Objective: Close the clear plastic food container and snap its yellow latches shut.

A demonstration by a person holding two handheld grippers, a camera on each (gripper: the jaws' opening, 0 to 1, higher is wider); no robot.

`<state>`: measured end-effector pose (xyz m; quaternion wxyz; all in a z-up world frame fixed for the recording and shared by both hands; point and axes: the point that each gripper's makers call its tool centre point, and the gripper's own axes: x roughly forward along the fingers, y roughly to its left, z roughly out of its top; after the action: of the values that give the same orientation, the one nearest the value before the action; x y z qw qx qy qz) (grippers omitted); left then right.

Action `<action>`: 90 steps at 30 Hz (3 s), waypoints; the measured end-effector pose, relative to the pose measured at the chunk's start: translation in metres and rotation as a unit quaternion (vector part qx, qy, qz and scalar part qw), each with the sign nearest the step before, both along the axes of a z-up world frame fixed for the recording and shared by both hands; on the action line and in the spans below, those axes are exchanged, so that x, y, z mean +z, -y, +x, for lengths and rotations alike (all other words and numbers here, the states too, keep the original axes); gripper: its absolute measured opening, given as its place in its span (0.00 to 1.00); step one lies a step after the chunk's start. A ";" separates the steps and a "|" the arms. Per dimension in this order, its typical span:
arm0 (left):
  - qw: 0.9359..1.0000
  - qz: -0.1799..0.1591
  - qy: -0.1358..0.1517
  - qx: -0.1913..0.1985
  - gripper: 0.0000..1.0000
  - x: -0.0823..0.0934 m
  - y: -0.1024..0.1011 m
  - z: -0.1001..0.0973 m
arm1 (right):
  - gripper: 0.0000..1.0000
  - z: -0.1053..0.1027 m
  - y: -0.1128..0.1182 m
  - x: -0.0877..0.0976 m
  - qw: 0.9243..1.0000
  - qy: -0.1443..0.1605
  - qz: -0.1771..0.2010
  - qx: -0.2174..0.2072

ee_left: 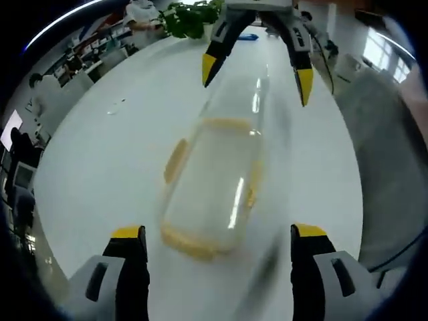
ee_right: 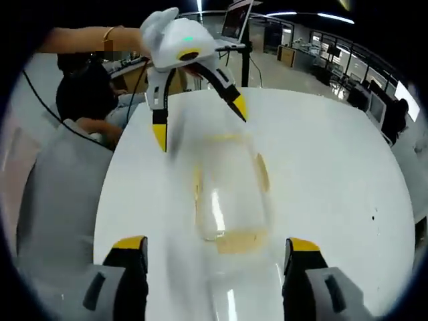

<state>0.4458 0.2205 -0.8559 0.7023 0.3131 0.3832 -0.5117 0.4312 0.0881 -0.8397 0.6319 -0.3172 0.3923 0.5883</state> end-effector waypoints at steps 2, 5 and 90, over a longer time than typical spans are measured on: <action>1.000 -0.001 -0.003 0.001 0.87 -0.002 0.001 0.003 | 0.83 0.002 -0.003 -0.007 1.000 -0.003 -0.007 0.004; 1.000 0.001 -0.011 -0.004 0.85 -0.008 0.002 0.005 | 0.83 0.007 -0.008 -0.016 1.000 -0.012 -0.014 -0.007; 0.982 0.155 -0.041 -0.100 0.38 -0.033 -0.031 0.013 | 0.38 0.029 -0.002 -0.051 0.992 0.021 -0.105 0.066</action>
<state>0.4591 0.2513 -0.8885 0.5738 0.4338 0.4532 -0.5265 0.4606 0.0903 -0.8909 0.5629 -0.4195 0.4164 0.5777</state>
